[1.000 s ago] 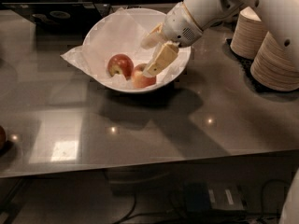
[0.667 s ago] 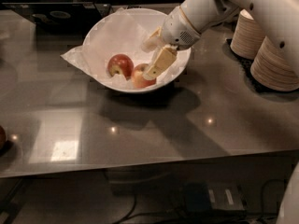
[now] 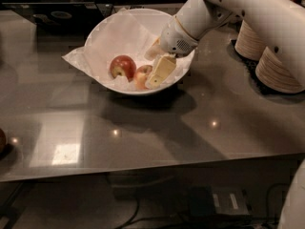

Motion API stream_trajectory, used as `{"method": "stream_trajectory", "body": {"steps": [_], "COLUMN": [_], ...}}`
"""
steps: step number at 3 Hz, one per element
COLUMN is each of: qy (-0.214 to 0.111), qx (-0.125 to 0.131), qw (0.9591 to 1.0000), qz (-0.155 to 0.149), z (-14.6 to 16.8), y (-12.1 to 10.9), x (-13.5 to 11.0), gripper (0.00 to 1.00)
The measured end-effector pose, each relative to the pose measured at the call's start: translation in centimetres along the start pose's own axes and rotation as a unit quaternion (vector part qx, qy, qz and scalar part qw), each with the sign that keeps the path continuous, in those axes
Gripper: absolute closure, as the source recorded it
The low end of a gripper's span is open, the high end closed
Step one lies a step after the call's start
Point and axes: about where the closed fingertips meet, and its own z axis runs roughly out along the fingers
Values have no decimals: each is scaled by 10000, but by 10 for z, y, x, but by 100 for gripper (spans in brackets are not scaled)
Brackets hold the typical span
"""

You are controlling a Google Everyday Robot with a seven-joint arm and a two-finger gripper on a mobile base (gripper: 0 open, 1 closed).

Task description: Pick apple from white bowl

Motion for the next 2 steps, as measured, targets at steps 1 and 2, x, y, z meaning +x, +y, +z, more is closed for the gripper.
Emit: {"method": "stream_trajectory", "body": {"steps": [1,2], "qy": [208,387], "qx": [-26,-78], "qw": [9998,9991], "qz": [70,138], "z": [11,21], "y": [1,2], "x": [3,6], "gripper": [35,36]}}
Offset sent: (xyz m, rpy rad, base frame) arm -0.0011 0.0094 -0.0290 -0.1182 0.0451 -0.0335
